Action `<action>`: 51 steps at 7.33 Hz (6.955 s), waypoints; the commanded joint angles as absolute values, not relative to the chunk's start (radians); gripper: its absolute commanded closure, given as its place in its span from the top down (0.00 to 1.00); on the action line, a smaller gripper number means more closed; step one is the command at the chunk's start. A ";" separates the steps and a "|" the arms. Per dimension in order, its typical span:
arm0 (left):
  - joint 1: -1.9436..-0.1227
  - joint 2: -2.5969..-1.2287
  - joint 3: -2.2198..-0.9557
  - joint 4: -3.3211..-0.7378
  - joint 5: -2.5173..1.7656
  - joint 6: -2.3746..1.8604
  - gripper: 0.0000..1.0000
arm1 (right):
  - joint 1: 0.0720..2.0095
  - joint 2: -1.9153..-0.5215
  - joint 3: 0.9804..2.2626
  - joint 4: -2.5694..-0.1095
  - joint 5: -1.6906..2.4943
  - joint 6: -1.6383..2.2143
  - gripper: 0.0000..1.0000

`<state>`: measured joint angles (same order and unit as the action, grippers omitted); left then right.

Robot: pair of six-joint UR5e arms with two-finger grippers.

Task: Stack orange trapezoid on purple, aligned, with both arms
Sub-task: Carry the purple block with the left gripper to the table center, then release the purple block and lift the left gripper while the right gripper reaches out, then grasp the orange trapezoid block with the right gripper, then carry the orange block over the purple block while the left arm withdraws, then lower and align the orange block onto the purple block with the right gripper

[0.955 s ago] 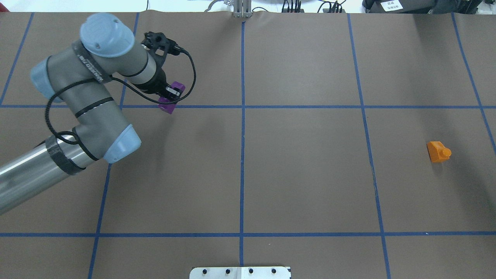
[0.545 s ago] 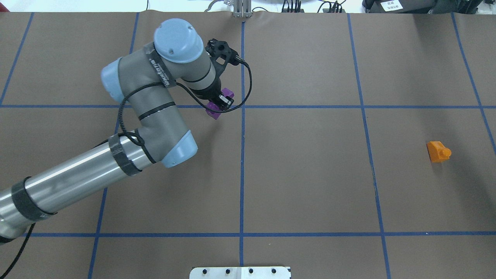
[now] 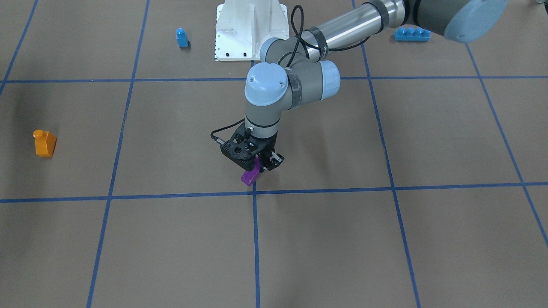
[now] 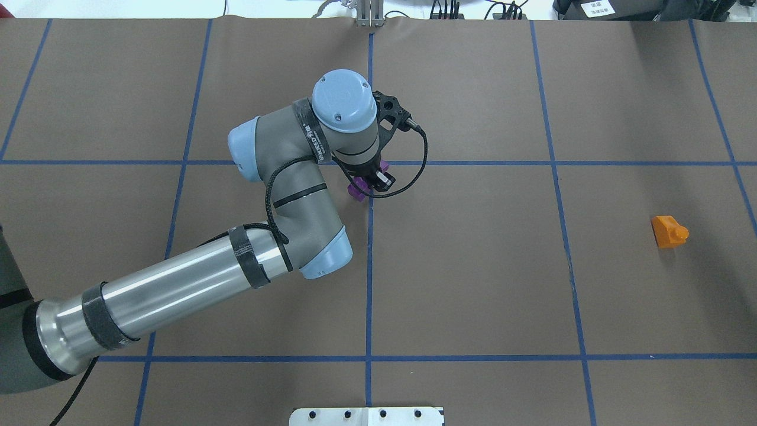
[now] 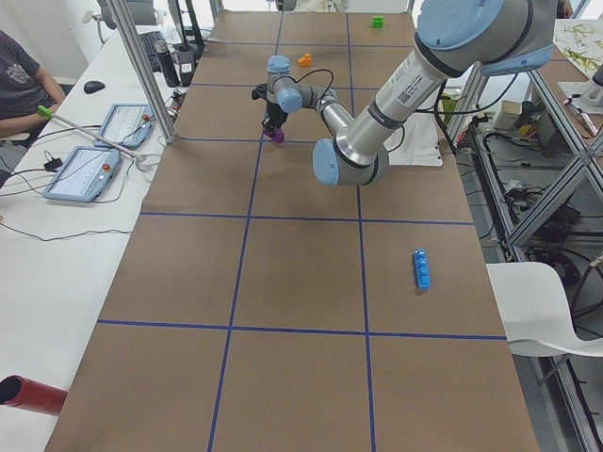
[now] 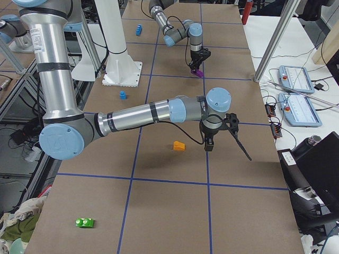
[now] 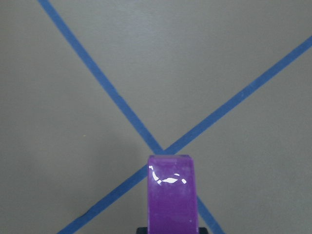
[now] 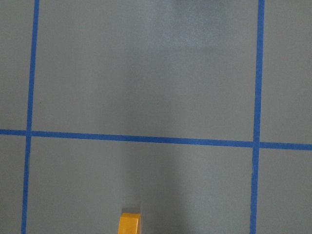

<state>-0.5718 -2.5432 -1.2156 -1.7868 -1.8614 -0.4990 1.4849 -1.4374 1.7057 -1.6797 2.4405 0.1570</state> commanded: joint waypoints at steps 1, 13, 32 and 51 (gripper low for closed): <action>-0.542 -2.554 -1.195 -1.789 -1.822 -0.499 0.19 | 1.485 -1.437 1.701 -1.680 2.441 0.158 1.00; -0.788 -2.462 -1.522 -1.528 -1.991 -0.554 1.00 | 1.068 -1.669 1.750 -1.062 2.210 0.804 1.00; -0.924 -2.280 -1.571 -1.526 -1.997 -0.364 1.00 | 1.158 -1.314 1.686 -1.419 2.418 0.733 0.00; -1.338 -1.934 -1.559 -1.396 -2.168 0.149 1.00 | 0.620 -0.551 1.252 -1.622 2.054 1.919 0.00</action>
